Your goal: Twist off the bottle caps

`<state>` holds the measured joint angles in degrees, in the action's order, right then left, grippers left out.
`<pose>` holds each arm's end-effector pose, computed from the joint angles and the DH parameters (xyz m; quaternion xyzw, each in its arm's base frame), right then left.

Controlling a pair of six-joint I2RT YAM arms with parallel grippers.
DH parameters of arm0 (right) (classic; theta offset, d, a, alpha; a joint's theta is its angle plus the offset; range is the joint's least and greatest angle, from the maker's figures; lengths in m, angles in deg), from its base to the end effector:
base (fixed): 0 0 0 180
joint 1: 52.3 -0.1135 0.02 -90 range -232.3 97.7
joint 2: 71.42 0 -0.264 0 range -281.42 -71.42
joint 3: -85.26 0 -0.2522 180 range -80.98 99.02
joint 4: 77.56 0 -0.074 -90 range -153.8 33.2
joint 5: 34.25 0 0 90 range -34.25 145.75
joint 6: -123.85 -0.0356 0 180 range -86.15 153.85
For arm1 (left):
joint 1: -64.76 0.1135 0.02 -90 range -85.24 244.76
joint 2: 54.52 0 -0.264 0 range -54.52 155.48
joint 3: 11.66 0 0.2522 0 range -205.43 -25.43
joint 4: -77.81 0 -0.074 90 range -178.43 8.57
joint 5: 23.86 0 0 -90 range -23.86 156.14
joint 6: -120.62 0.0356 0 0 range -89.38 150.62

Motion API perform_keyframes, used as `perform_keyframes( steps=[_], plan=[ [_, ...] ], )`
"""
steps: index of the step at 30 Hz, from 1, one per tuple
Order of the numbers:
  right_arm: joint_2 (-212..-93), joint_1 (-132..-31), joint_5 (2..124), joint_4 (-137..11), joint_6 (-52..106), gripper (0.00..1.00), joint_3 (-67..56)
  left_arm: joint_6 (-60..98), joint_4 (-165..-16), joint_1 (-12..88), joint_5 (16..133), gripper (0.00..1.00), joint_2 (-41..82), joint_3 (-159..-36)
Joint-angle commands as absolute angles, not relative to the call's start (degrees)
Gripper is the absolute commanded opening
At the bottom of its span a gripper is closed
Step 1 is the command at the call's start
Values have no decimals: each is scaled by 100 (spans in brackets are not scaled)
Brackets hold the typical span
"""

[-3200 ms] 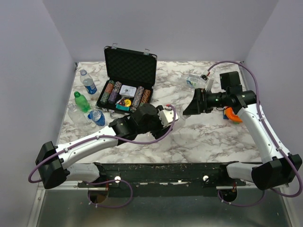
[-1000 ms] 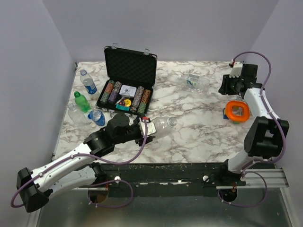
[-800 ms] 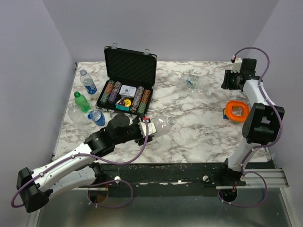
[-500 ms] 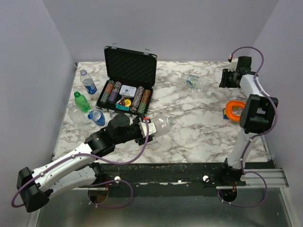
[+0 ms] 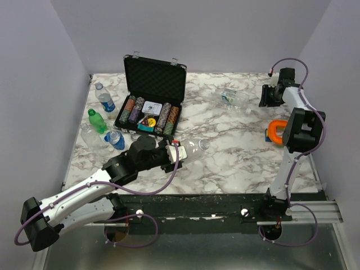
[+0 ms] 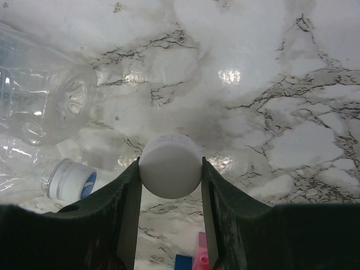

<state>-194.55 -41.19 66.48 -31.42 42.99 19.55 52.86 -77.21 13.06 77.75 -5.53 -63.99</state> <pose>0.4684 -0.0852 0.2066 -0.0118 0.9498 0.0351 0.3106 0.1182 -0.1612 0.2873 0.5404 0.6234 -0.2230 0.5193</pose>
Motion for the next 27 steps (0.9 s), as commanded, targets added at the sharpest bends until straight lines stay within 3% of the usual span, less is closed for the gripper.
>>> perform_keyframes(
  steps=[1, 18, 27],
  plan=[
    [-19649, -4097, 6639, -2883, 4439, 40, 2220, 5373, -7903, 1325, 7879, 0, -557, -6427],
    [-19869, -4097, 6657, -2707, 4518, 46, 2387, 5382, -7885, 1334, 7897, 0, -539, -6419],
    [-20001, -4097, 6683, -2584, 4545, 57, 2537, 5382, -7885, 1334, 7879, 0, -521, -6410]
  ],
)
